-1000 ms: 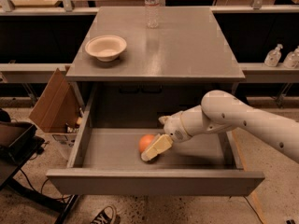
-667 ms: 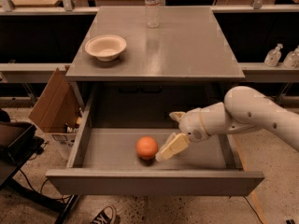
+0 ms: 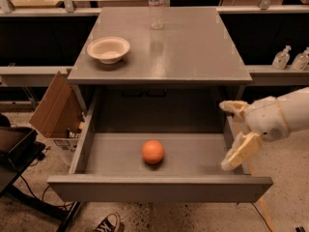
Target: Place orange into top drawer
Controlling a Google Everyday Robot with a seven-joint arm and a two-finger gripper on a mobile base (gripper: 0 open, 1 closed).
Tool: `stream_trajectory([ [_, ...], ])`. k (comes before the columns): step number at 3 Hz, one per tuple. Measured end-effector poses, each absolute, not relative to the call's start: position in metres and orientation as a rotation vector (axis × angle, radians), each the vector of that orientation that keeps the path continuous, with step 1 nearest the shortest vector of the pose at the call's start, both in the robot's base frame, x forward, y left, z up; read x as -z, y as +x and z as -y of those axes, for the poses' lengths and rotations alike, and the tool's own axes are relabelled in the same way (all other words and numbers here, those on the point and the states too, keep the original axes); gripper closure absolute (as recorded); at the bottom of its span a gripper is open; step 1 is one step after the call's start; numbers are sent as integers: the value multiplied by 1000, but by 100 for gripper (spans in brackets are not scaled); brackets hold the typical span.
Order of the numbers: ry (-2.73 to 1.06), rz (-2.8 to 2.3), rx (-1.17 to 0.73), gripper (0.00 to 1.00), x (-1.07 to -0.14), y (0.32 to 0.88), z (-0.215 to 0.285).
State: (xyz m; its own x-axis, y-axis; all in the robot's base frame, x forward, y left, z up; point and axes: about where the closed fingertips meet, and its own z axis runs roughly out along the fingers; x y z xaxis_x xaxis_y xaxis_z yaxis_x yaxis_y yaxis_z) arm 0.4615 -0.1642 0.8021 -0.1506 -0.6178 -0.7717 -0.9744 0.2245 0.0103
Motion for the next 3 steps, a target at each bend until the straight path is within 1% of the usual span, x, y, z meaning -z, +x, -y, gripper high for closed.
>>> stream_trajectory([
  [1, -1393, -1854, -614, 0, -861, 458, 216],
  [2, -1150, -1871, -410, 0, -947, 483, 249],
  [3, -1037, -1890, -266, 0, -998, 501, 254],
])
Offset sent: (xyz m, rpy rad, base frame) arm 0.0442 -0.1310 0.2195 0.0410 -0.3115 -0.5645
